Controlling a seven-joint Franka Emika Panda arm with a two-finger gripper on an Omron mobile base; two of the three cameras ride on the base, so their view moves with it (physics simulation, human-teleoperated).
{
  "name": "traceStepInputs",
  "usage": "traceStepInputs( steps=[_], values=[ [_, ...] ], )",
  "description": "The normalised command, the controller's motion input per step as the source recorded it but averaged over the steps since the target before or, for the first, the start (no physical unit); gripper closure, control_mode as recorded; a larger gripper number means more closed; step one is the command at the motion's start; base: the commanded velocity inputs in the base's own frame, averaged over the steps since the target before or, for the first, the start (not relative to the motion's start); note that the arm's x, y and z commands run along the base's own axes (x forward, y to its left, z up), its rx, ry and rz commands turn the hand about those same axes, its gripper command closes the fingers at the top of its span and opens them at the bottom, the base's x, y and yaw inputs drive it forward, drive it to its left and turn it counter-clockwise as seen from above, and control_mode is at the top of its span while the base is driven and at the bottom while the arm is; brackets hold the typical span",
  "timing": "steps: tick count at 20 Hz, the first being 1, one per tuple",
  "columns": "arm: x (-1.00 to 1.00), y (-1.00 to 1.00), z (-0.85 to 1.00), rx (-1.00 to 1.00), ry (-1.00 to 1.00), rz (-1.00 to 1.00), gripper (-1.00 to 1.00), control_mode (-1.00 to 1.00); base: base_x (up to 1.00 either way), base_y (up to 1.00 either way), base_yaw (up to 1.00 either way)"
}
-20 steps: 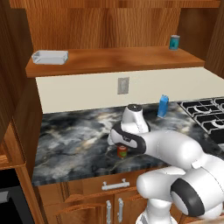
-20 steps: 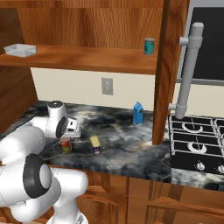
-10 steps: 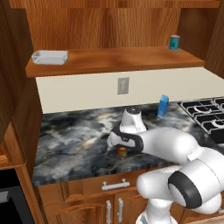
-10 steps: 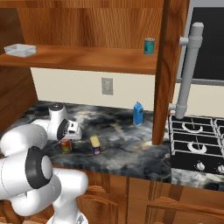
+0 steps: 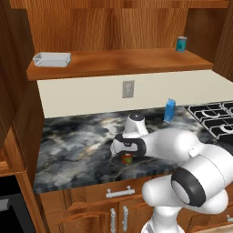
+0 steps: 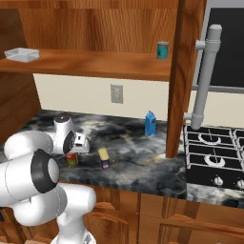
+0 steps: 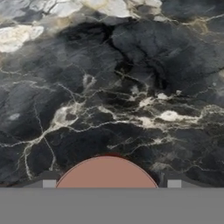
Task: Pick the cans from the counter and place them in their designated side in the cabinet.
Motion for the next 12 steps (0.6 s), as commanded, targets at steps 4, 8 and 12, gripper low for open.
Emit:
traceStepInputs(
  steps=[4, 8, 12],
  values=[
    [0.0, 0.0, -0.02, 0.0, 0.0, 0.0, 1.0, -1.0, 0.0, 0.0, 0.0],
    [0.0, 0.0, 0.0, -0.01, -0.06, 0.0, 1.0, -1.0, 0.0, 0.0, 0.0],
    [0.0, 0.0, 0.05, -0.03, -0.09, 0.0, 1.0, -1.0, 0.0, 0.0, 0.0]
  ],
)
